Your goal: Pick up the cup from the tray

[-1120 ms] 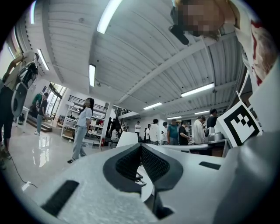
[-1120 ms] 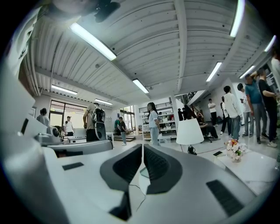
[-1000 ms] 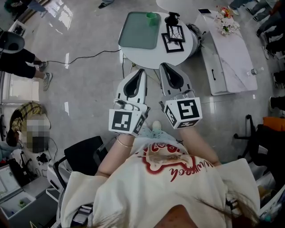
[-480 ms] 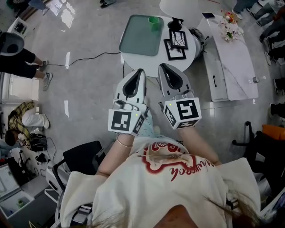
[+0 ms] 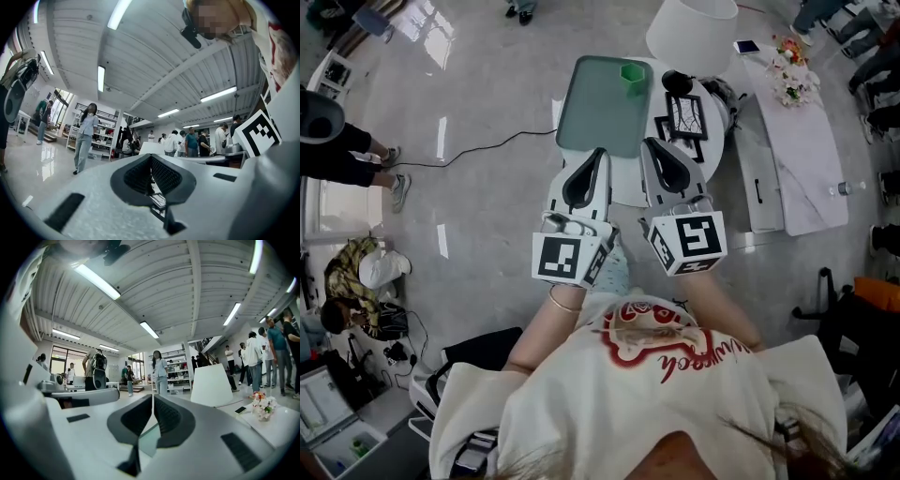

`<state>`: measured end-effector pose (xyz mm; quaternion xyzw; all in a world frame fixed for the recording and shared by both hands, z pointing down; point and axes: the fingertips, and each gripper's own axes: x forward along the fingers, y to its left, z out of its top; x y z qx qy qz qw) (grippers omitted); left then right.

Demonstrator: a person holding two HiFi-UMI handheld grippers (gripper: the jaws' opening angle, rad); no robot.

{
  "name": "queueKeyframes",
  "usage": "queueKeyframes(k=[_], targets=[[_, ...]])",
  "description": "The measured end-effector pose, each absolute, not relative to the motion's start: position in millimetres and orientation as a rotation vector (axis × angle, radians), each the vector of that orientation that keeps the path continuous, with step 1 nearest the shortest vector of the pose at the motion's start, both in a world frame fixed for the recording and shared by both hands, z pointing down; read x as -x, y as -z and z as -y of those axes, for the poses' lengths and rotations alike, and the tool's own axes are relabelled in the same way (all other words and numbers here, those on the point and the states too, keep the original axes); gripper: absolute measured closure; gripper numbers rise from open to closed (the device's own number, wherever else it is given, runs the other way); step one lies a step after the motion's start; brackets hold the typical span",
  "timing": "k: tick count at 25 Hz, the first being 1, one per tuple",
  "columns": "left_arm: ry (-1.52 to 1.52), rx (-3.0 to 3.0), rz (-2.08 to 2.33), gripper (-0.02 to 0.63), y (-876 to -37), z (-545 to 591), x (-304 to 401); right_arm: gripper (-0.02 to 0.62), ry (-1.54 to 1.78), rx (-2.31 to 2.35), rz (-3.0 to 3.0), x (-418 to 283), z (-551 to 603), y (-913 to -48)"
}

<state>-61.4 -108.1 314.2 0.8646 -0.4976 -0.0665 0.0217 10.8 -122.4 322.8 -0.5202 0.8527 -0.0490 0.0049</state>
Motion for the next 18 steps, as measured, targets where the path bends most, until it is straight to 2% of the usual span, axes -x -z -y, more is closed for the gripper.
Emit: queueKeyframes(k=[9,18], targets=[[0.179,-2.726,1.459,0.592,-311.0,204.2,75.0,0.565,0.133,1.694,-2.601,6.0,216.0,-309.3],[0.171,-2.732,1.410,0.594,-315.4,243.4,70.5,0.565,0.150,1.713,-2.598,9.0,254.4,-310.5]])
